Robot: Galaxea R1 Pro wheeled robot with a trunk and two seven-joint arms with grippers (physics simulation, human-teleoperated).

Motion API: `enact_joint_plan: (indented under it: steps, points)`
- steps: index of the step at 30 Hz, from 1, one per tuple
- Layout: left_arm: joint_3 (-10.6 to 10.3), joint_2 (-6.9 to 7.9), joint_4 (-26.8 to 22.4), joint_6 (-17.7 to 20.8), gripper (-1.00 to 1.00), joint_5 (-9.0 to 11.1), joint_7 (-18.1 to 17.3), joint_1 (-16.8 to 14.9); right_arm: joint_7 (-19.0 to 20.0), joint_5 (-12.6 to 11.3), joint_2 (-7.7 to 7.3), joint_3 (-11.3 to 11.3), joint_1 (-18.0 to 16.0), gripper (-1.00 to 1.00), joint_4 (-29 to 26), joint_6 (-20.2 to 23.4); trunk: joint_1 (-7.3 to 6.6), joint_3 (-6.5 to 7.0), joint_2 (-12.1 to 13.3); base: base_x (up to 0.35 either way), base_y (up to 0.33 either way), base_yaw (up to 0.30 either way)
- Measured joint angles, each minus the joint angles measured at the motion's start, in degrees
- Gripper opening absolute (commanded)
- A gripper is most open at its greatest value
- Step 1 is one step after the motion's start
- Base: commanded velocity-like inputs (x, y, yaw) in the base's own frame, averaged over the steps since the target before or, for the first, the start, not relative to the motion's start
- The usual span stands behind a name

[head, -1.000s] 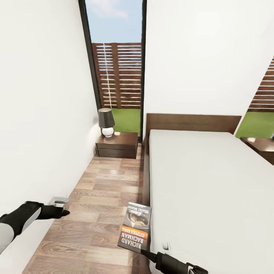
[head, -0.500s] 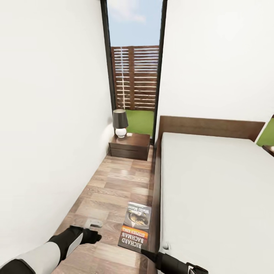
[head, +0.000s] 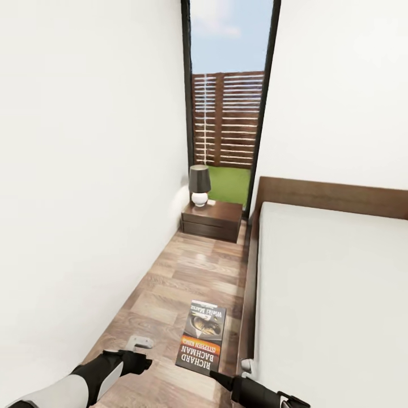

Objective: In the bedroom, move the book from the bed onto either nightstand, and place the two sandals side by side next to the bed.

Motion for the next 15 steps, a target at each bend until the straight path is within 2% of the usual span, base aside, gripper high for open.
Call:
enact_joint_plan:
  steps: [5, 10, 15]
  points:
    - [0.0, -0.01, 0.0, -0.2, 1.0, -0.1, 0.0, 0.1, 0.0, -0.2, -0.12, 0.0, 0.0, -1.0, -0.1, -0.2, 0.0, 0.18, 0.0, -0.14, 0.115, 0.141]
    - [-0.1, -0.01, 0.0, -0.2, 1.0, -0.1, 0.0, 0.2, 0.0, -0.3, -0.12, -0.1, 0.1, -1.0, -0.1, -0.3, -0.01, 0.22, 0.0, -0.042, 0.081, 0.031]
    - [-0.1, 0.02, -0.1, -0.2, 1.0, -0.1, -0.1, 0.2, 0.0, -0.4, -0.11, -0.1, 0.1, -1.0, -0.1, -0.3, -0.01, 0.23, 0.0, -0.012, 0.202, 0.009]
